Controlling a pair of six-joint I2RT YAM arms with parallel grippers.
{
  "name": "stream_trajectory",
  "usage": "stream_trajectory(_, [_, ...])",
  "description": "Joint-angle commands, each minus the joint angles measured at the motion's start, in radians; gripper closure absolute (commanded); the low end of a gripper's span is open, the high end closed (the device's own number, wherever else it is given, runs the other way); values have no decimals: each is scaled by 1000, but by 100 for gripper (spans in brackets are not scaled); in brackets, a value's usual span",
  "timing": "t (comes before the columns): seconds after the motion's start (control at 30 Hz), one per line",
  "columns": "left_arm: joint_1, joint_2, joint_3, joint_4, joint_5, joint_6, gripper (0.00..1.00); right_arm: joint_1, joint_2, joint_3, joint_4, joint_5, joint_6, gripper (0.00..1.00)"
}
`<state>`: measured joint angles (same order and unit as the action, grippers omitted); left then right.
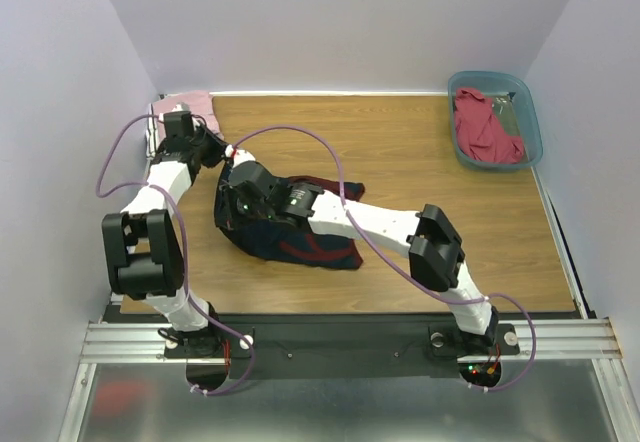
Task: Fold and stack the tank tops
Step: Fold the tank top
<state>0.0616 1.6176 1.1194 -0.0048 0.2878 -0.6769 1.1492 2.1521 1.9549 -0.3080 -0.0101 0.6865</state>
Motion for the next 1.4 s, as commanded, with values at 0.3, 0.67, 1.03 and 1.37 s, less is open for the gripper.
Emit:
stream_trajectory(0.3, [-224,-87,126,129,-61,-39,100,49,-338,-199,26,4,-13,100])
stream_trajectory(0.67, [-505,160,192,192,-162,-81,100,37,-710,-825,165,182,126,100])
stream_trajectory(1.03, [-545,223,197,267,-131,-121,100,24,-827,-933,185,257,131,100])
stream_trajectory(1.37, [-582,312,258,273,-111,-151,100,-51,-886,-1010,168,231,151,100])
